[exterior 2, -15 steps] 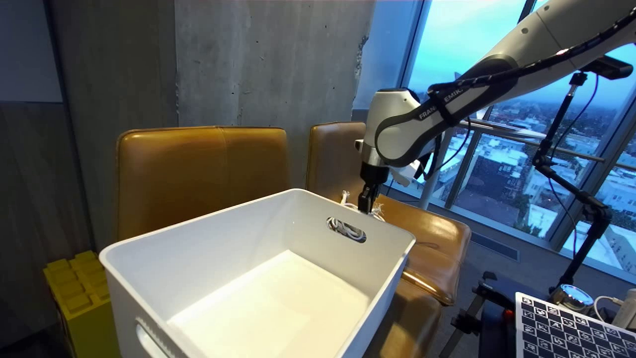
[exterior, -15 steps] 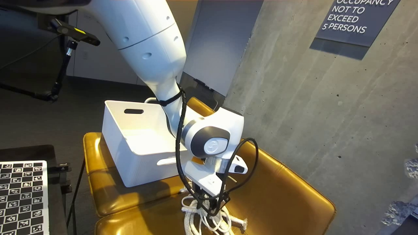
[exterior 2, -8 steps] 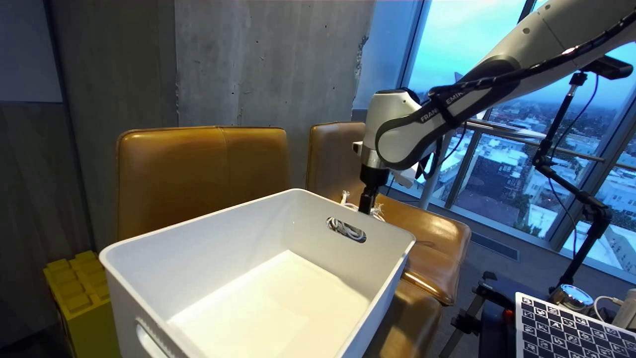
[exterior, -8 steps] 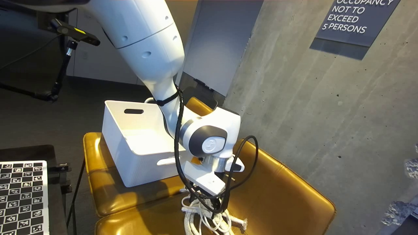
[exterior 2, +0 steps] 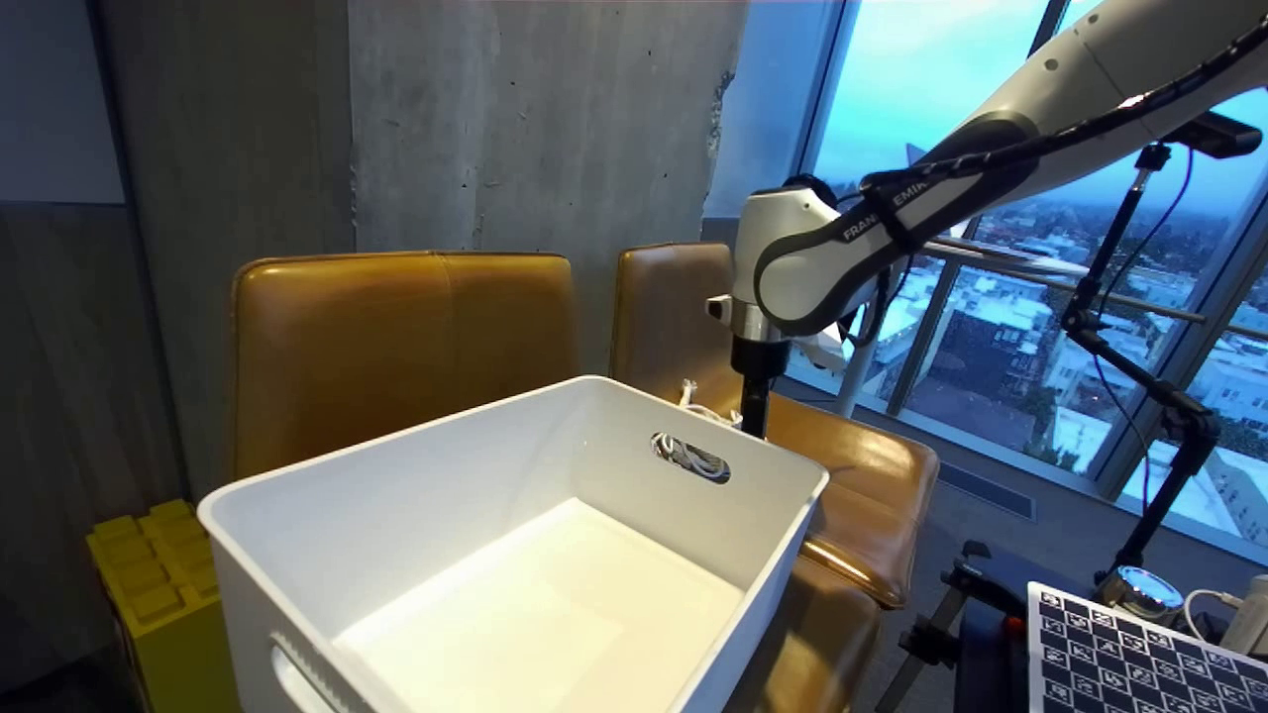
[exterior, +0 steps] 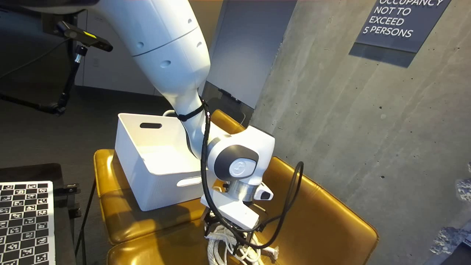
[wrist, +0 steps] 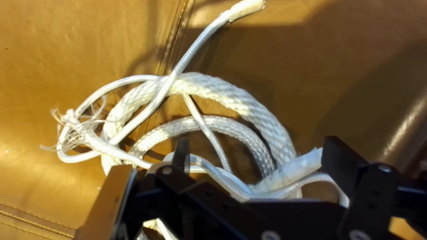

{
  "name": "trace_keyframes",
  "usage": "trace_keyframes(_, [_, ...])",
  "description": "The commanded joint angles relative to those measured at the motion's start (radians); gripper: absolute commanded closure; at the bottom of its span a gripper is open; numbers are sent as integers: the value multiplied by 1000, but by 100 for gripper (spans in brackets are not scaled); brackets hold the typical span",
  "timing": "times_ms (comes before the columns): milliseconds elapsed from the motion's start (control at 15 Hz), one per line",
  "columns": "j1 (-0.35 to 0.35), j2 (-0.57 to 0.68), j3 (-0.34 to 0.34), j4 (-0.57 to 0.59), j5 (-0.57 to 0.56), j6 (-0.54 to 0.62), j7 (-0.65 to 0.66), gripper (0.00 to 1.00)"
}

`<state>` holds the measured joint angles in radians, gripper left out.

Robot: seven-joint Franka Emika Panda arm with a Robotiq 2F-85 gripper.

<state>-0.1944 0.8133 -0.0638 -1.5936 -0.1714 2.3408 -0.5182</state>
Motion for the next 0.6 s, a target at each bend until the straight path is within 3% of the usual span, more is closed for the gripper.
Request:
trace_keyframes(0, [-35, -2, 28, 35, -25, -52, -95, 0])
trace_keyframes(533, [-33, 40, 17, 164, -56, -85, -239, 0])
